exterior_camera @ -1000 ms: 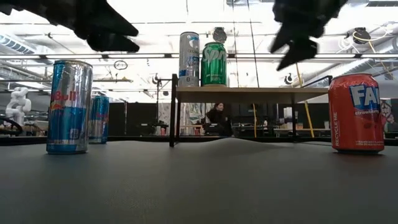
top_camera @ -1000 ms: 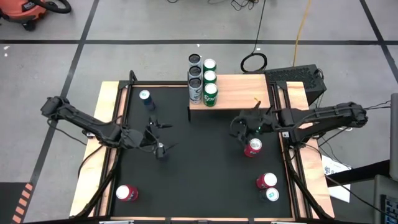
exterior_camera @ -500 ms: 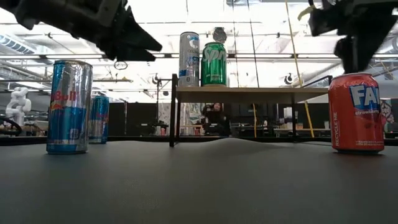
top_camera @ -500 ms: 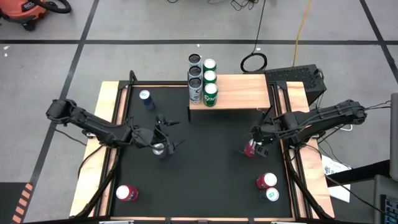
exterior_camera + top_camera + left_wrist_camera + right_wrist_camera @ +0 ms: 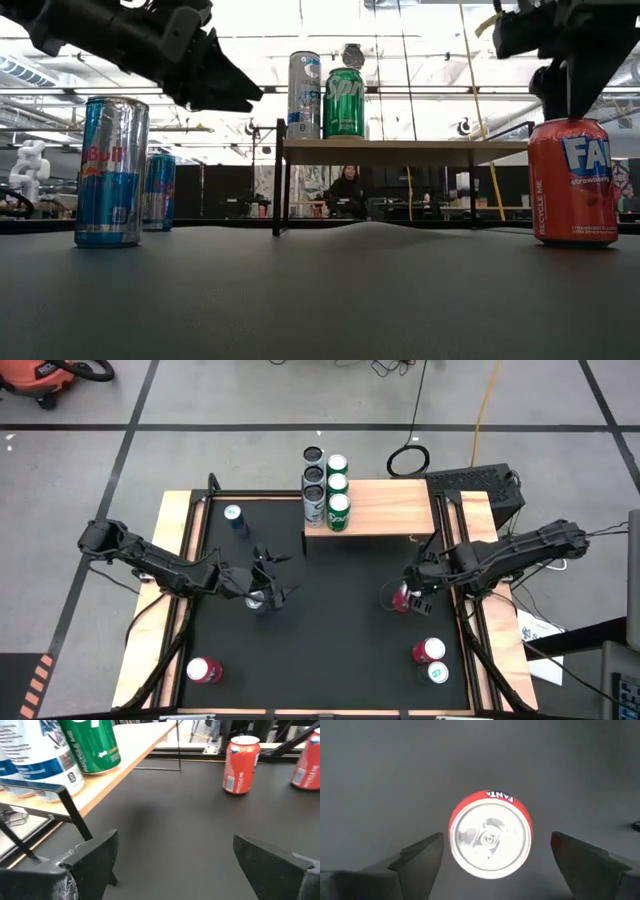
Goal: Place canned beverage on shelf
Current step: Put the top red soda can on the shelf
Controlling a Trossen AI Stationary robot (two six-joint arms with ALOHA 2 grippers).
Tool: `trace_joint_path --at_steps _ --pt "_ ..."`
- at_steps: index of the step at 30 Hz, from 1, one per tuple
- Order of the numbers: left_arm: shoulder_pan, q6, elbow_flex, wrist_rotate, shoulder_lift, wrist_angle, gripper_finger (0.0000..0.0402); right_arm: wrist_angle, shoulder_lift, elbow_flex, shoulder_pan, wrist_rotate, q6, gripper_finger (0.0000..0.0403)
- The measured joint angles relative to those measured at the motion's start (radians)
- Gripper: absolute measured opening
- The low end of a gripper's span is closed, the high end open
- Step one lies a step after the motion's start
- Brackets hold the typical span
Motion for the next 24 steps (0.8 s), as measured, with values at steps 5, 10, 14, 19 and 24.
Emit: trace_joint_path --at_steps 5,10,14,19,24 --pt "0.0 0.0 0.0 0.012 0.0 0.0 0.0393 0.009 0.039 -0.034 0.0 -0.011 -0.004 0.0354" --pt "0.0 0.0 0.0 0.012 0.0 0.0 0.0393 0.02 0.09 -0.046 0.0 -0.009 -0.001 0.0353" --pt "0.0 -0.002 0.0 0.012 0.002 0.007 0.0393 0.027 0.121 -0.046 0.0 -0.013 0.014 0.0336" --pt "0.0 0.003 0.0 0.012 0.046 0.092 0.0393 0.078 0.129 -0.045 0.0 -0.015 0.03 0.0277" --pt "0.016 0.032 -0.001 0.062 0.144 0.226 0.0393 0.175 0.132 -0.025 -0.001 -0.009 0.056 0.0276"
